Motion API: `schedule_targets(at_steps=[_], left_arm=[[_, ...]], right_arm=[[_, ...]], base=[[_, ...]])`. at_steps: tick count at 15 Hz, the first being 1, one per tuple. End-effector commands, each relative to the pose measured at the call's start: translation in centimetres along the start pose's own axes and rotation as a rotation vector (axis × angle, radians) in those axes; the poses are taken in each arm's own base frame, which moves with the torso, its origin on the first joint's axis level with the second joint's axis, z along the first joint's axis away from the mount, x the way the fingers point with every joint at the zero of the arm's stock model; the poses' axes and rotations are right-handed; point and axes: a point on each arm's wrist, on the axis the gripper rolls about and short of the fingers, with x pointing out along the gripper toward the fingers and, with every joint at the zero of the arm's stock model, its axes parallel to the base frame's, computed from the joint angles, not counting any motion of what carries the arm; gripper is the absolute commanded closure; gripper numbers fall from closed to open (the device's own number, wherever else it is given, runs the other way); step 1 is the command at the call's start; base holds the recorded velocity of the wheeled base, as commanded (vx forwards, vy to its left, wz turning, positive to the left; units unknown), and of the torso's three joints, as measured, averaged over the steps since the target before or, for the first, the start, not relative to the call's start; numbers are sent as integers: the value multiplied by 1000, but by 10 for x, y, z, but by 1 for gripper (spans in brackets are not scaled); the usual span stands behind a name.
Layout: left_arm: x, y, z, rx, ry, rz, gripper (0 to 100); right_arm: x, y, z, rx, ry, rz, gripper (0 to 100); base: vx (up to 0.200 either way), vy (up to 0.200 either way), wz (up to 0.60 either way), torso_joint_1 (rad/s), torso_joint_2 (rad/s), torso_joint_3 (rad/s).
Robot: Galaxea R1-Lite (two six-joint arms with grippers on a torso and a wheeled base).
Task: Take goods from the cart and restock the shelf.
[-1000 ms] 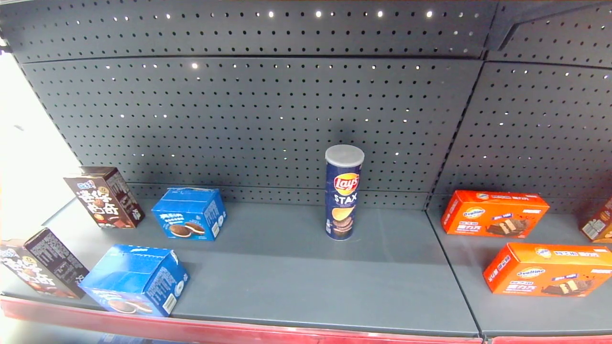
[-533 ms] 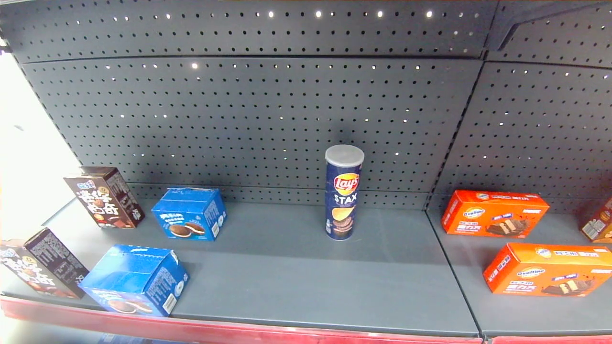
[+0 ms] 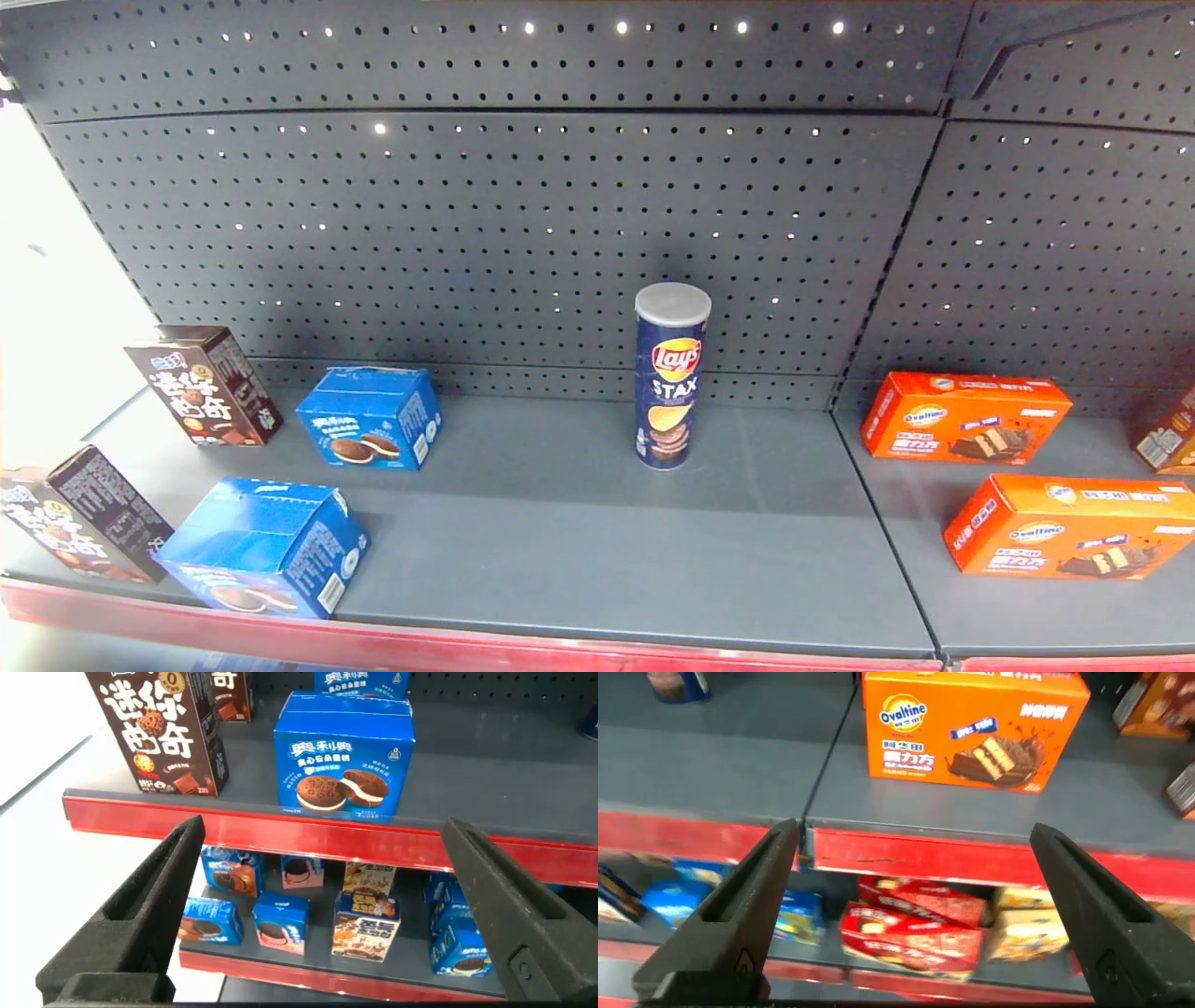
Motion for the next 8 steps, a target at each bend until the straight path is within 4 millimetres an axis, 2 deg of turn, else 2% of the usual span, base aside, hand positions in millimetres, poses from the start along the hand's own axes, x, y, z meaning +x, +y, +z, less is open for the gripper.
schedule_targets(at_steps=[1, 3, 6, 7, 8], left_arm=[[0, 0, 0, 0, 1, 1, 0], [0, 0, 0, 0, 1, -1, 0], [0, 0, 0, 0, 1, 1, 0], [0, 0, 0, 0, 1, -1, 0], [0, 0, 0, 0, 1, -1, 0]], right_arm=[[0, 0, 0, 70, 8, 2, 0], [0, 0, 1, -24, -1, 1, 0], [0, 0, 0, -13, 2, 1, 0], [-3, 0, 10, 7, -45, 20, 0], [-23, 4, 51, 19, -200, 253, 0]], base=[[0, 0, 0, 0, 0, 0], [0, 0, 0, 0, 0, 0], [0, 0, 0, 0, 0, 0], [0, 0, 0, 0, 0, 0], [0, 0, 0, 0, 0, 0]])
